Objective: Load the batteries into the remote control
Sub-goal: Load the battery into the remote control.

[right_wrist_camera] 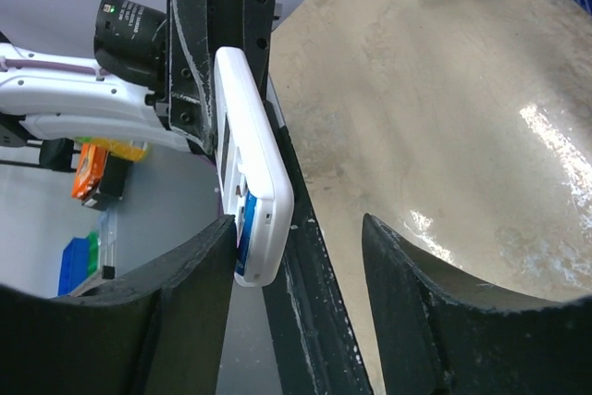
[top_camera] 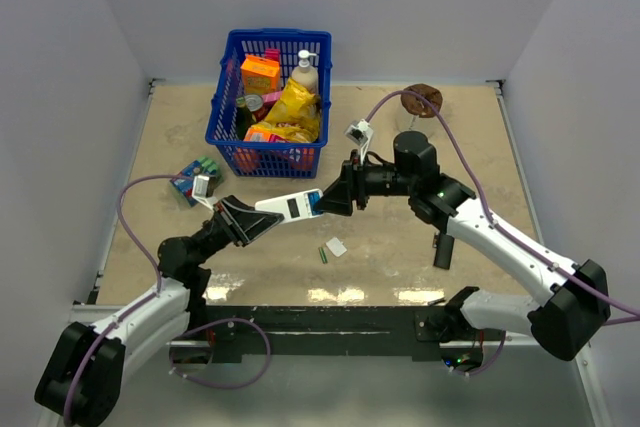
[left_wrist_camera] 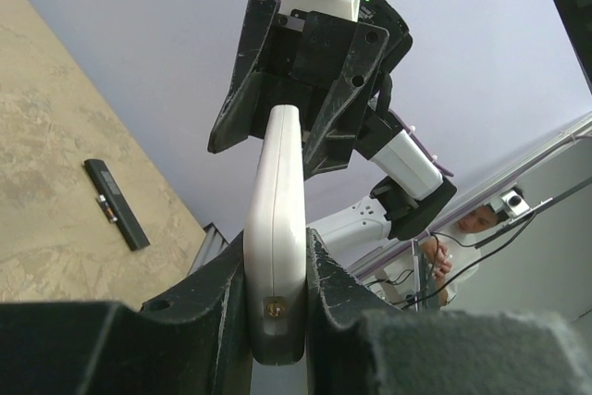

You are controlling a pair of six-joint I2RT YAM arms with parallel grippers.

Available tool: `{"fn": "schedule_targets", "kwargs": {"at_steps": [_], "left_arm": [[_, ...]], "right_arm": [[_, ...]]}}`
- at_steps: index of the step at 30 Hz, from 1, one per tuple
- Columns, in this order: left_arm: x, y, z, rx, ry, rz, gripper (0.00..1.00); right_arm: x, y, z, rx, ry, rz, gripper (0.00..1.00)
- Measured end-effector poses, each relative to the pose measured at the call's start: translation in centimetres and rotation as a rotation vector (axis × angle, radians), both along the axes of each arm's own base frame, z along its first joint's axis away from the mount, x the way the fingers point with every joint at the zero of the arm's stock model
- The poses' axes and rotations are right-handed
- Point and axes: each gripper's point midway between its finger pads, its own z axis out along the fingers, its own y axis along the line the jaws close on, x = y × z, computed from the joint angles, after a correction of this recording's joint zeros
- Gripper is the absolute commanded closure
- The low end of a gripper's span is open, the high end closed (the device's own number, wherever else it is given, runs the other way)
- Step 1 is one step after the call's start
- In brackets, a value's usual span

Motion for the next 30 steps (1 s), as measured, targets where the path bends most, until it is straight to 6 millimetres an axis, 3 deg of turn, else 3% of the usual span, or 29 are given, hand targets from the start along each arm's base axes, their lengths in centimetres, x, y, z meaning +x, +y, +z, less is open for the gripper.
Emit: {"fn": "schedule_targets", "kwargs": {"at_steps": [15, 18, 22, 30], "left_arm": [[0.0, 0.0, 0.1, -0.002, -0.004, 0.001, 1.00], [0.0, 0.0, 0.1, -0.002, -0.004, 0.001, 1.00], [0.0, 0.0, 0.1, 0.000, -0.004, 0.002, 1.00], [0.2, 0.0, -0.1, 0.016, -0.021, 0.014, 1.00]], "right_arm": [[-0.9, 0.1, 0.0, 0.018, 0.011, 0.053, 0.44], [-1.0, 0.1, 0.0, 0.019, 0.010, 0.056, 0.50], [-1.2, 0.1, 0.1, 0.023, 0.012, 0.070, 0.68], [-1.4, 0.3, 0.2, 0.028, 0.025, 0.075, 0.80]]}}
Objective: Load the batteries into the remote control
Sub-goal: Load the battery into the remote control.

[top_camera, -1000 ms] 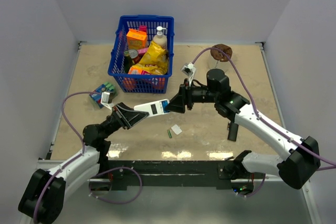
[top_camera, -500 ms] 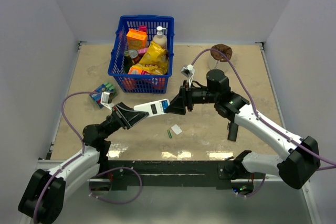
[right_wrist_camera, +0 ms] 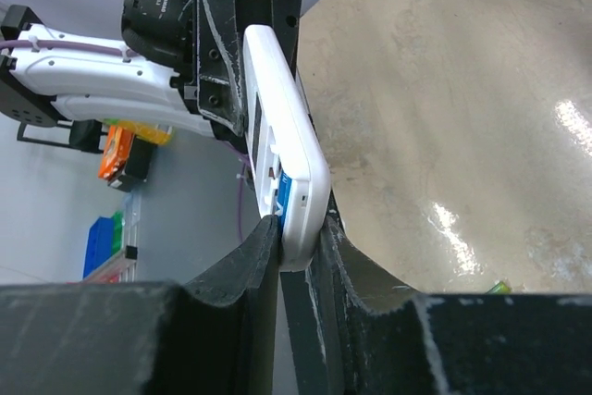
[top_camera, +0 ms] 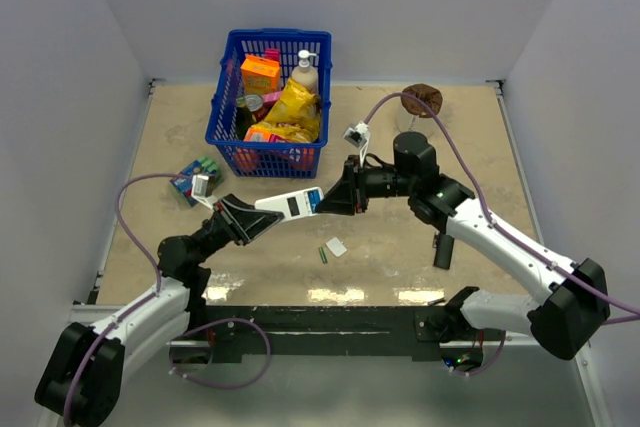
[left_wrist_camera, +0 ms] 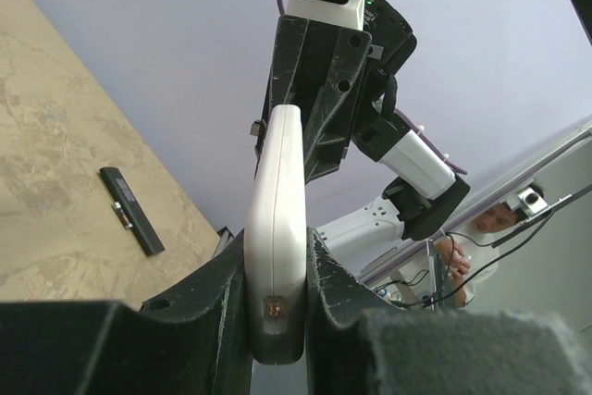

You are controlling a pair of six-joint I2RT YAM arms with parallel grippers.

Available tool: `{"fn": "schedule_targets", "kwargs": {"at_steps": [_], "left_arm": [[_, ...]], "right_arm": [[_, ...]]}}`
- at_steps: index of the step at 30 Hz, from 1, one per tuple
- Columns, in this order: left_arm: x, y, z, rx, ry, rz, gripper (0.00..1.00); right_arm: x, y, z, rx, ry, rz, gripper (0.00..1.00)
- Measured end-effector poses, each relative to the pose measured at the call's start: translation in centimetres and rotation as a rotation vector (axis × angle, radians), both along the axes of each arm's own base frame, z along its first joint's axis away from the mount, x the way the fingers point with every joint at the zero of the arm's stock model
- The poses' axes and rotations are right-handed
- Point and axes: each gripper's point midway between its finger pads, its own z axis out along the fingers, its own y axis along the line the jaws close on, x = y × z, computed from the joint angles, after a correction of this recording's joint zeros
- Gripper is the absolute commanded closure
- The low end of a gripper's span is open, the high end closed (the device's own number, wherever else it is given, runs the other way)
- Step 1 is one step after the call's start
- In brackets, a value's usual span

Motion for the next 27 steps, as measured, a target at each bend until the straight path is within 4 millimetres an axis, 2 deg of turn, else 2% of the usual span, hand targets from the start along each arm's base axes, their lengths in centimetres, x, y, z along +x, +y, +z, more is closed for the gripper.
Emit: {"fn": "schedule_targets", "kwargs": {"at_steps": [3, 6, 8, 11, 12, 15, 18, 24, 26, 27], "left_arm": [[0.2, 0.0, 0.2, 0.010, -0.016, 0.010, 1.00], [0.5, 0.1, 0.2, 0.015, -0.022, 0.027, 1.00], [0.7, 0.2, 0.3, 0.014, -0.024, 0.040, 1.00], [1.1, 0.3, 0.4, 0.010, -0.026, 0.061, 1.00], [1.2, 0.4, 0.5, 0.010, -0.025, 0.064, 1.00], [1.3, 0.4, 0.7, 0.010, -0.024, 0.069, 1.00], [1.0, 0.1, 0.6, 0.027, -0.032, 0.054, 1.00], [1.3, -0.4, -0.1, 0.099, -0.040, 0.057, 1.00], [1.7, -0.5, -0.7, 0.134, -0.032, 0.067, 1.00], [1.9, -0.5, -1.2, 0.156, -0.026, 0.073, 1.00]], "right_arm": [[0.2, 0.2, 0.0, -0.002, 0.003, -0.008, 0.84], [0.7, 0.5, 0.1, -0.009, 0.003, -0.035, 0.94], [1.0, 0.7, 0.2, -0.013, 0.005, -0.059, 0.94], [1.6, 1.0, 0.4, -0.020, 0.002, -0.099, 0.78], [1.8, 1.0, 0.5, -0.022, 0.000, -0.110, 0.67], [2.0, 1.1, 0.7, -0.030, -0.011, -0.136, 0.47], [2.3, 1.1, 0.6, -0.063, -0.038, -0.169, 0.35], [3.0, -0.4, 2.0, -0.105, -0.118, -0.252, 0.30], [3.1, -1.3, 2.9, -0.104, -0.148, -0.295, 0.22], [3.1, -1.9, 3.4, -0.101, -0.160, -0.320, 0.10]]}}
